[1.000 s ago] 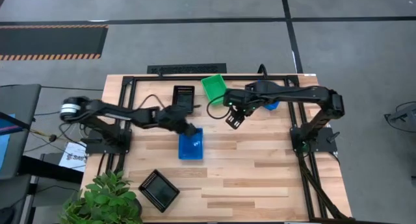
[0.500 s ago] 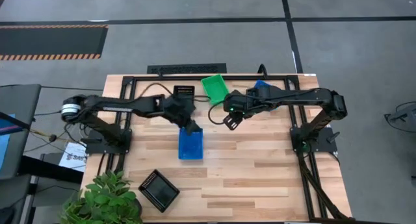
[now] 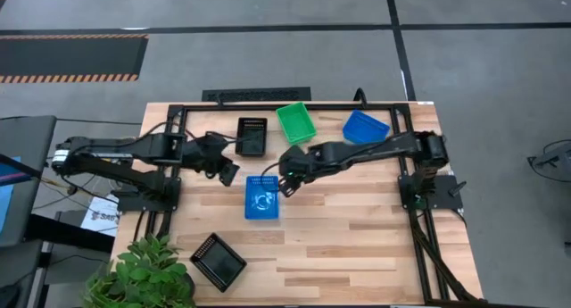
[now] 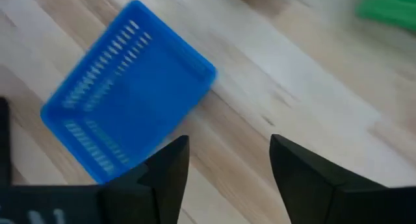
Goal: Stack baskets by color
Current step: Stack the blue bin on the stacked blue bin
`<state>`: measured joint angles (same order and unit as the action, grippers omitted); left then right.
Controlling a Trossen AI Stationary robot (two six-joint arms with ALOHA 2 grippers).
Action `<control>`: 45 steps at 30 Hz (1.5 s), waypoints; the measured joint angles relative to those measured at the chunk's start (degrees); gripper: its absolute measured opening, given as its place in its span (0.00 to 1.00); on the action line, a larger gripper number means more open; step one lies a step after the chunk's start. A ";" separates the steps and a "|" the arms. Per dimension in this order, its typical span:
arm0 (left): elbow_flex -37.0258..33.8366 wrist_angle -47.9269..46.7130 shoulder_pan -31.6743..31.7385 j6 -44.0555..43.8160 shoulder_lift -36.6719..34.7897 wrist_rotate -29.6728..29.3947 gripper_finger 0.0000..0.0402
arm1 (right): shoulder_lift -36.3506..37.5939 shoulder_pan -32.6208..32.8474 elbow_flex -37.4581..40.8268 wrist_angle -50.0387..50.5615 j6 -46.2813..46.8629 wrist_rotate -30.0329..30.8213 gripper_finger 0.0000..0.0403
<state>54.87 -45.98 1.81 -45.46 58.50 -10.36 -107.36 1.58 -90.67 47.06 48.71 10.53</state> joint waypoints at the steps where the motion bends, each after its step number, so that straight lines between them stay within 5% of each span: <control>1: 0.00 -0.65 -0.13 -0.74 -0.74 -0.30 0.43 | -0.97 0.00 0.04 -1.29 0.69 -0.18 0.59; 9: -0.02 -3.80 -0.64 -5.76 -7.36 -3.93 0.62 | -8.79 0.70 0.06 -8.85 4.92 -2.61 0.61; 20: -0.02 -6.82 0.21 -6.20 -12.66 -8.99 0.64 | -15.66 0.96 0.00 -15.53 9.72 -9.33 0.59; 23: 0.00 -7.57 0.23 -6.13 -12.94 -9.22 0.64 | -16.49 1.02 0.00 -15.65 11.25 -11.29 0.48; 27: -0.02 -8.84 0.23 -5.72 -12.78 -9.60 0.64 | -16.04 1.02 -0.10 -14.95 10.71 -12.14 0.21; 30: -0.02 -8.96 0.23 -5.01 -12.79 -9.97 0.64 | -13.92 0.65 0.00 -13.76 7.87 -12.16 0.04; 37: -0.02 -8.64 0.23 -5.01 -12.26 -10.31 0.64 | -2.02 -5.85 0.00 -2.98 -5.72 -12.09 0.01; 45: -0.02 -8.54 0.23 -6.32 -12.00 -11.83 0.64 | 14.91 -23.35 -0.15 15.81 -30.88 -8.51 0.01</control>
<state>54.85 -54.53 2.04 -51.78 46.50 -22.19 -92.45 -21.77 -90.82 62.87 17.83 2.02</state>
